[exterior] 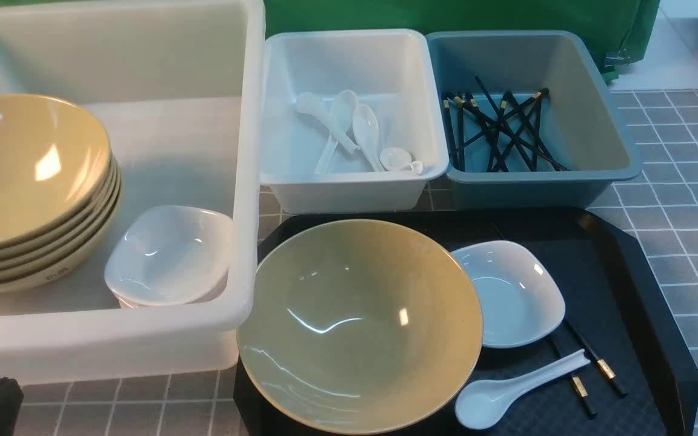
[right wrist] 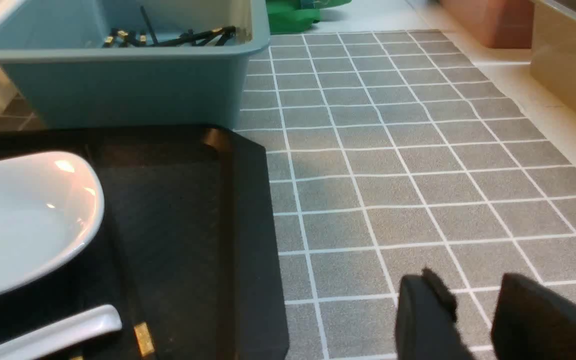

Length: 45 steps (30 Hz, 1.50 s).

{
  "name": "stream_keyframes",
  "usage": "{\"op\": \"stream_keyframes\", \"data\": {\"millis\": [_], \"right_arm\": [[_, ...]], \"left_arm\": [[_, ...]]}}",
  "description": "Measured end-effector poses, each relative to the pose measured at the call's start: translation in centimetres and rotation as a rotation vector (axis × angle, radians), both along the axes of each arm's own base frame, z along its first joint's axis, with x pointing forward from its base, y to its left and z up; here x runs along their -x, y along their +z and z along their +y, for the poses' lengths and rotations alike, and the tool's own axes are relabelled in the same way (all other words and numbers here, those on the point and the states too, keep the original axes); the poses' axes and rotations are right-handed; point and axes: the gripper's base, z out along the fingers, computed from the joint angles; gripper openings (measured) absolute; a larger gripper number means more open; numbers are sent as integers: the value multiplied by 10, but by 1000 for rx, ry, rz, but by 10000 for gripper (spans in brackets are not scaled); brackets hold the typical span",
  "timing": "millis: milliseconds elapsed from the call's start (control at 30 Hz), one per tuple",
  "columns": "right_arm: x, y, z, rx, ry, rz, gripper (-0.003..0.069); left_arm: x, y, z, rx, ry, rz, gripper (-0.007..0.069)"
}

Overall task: On grey table put chopsticks spoon bowls plates into blue grey white boxes.
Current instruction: 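Grasp the large bowl on the tray by its rim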

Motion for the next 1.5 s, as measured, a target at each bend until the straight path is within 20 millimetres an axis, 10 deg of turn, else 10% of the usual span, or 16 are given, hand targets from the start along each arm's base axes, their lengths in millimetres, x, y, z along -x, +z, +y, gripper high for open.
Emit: {"op": "stream_keyframes", "data": {"millis": [1300,1500], "right_arm": [[0,0,0,0,0,0,238],[-3,21,3,27,36,-236,238]], "left_arm": [[0,1,1,-45,4,-13,-7],[-3,25,2,-51,16,-279,-7]]}}
